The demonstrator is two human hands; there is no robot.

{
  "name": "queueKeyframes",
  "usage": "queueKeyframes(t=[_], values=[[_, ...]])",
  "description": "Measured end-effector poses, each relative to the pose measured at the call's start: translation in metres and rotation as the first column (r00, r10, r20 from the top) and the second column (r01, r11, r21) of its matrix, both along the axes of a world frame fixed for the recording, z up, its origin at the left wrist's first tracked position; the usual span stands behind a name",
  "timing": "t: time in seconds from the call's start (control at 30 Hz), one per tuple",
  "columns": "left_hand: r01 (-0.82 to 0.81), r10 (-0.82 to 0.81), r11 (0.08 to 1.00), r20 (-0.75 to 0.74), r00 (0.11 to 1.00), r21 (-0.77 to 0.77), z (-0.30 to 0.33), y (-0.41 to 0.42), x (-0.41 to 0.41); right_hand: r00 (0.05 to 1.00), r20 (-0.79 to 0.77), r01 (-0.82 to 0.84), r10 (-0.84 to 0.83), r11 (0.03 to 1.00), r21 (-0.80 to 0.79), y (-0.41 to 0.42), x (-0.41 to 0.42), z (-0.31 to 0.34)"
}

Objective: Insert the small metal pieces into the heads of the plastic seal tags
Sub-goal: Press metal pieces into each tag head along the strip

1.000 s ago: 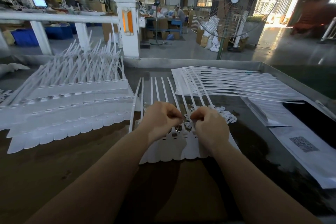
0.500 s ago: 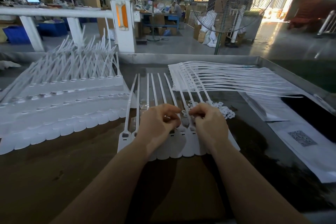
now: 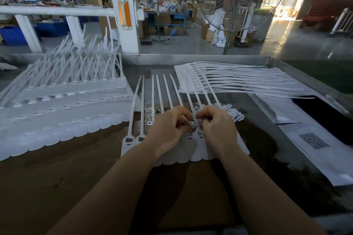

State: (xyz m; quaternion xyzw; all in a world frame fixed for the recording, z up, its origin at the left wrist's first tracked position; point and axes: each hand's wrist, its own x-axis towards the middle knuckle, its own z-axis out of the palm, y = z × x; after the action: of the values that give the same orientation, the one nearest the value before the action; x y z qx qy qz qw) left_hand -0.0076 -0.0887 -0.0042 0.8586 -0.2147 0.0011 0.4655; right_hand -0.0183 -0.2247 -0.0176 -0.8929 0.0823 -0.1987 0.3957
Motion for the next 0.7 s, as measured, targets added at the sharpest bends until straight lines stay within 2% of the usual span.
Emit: queueKeyframes(t=[0.37,0.63,0.7], values=[[0.002,0.004,0.986,-0.035,0.999,0.169,0.01,-0.002,0.005,1.0,-0.012,-0.011,0.011,1.0,-0.003,0.0,0.001,0.001],[-0.062,0.052,0.985,0.065,0.997,0.164,0.01,0.0,0.006,1.0,-0.009,-0.021,0.021,1.0,0.014,-0.001,0.0,0.0],[-0.075,0.066,0.99,0.081,0.995,0.116,0.009,0.002,0.006,1.0,-0.002,-0.021,0.021,1.0,0.014,-0.001,0.0,0.001]])
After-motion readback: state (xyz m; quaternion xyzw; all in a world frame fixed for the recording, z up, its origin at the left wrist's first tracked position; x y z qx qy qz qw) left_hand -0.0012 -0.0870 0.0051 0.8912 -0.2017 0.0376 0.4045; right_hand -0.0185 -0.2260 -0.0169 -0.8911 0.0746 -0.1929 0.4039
